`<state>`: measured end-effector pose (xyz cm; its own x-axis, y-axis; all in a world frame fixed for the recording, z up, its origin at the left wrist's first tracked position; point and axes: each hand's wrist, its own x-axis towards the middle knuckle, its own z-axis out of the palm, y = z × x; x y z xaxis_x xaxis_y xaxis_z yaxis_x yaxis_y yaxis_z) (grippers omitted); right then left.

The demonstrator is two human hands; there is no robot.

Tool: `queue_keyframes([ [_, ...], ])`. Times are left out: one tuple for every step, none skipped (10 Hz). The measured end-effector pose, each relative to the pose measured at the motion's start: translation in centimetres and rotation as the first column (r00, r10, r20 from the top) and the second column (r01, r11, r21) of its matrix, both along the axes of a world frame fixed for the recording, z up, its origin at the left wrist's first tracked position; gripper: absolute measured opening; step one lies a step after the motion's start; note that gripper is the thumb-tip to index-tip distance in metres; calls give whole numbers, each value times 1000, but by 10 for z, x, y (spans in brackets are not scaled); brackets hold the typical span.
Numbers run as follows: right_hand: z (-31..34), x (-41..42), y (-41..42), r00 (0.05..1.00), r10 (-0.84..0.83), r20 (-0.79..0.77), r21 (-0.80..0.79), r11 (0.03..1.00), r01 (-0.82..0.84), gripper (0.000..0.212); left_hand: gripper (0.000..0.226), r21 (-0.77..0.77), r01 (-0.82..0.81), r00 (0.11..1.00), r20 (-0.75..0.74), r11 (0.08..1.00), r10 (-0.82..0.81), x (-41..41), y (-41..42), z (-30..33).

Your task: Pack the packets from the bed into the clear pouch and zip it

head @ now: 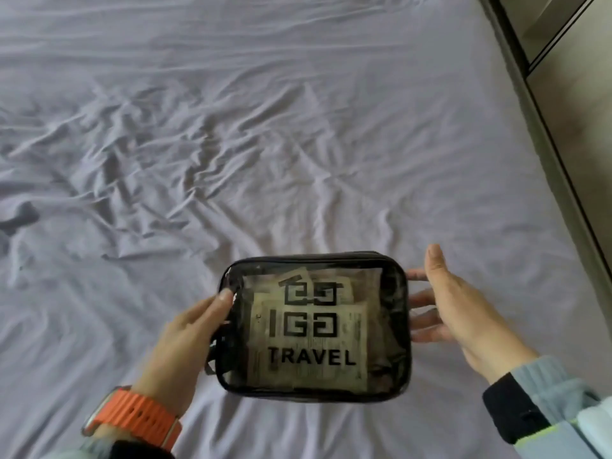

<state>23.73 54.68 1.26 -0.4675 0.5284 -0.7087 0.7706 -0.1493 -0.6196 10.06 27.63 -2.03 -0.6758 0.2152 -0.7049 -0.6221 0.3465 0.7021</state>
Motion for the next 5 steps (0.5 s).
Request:
queue_keyframes([
  [-32, 7, -20, 969, 233, 84, 105, 965, -241, 41, 18, -263, 195, 955, -167, 945, -244, 17, -8, -28],
  [-57, 20, -39, 933, 325, 153, 197, 915, -351, 58, 23, -382, 265, 905, -220, 885, -365, 22, -13, -42],
  [-67, 25, -42, 952, 265, 155, 260, 918, -298, 60, 23, -376, 265, 906, -217, 888, -363, 20, -14, -45],
  [-68, 24, -42, 946, 278, 164, 260, 913, -314, 61, 27, -400, 269, 899, -223, 876, -378, 18, -13, -39],
  [-58, 23, -42, 954, 251, 163, 299, 909, -290, 65, 50, -469, 161, 906, -278, 869, -318, 17, -12, -27],
])
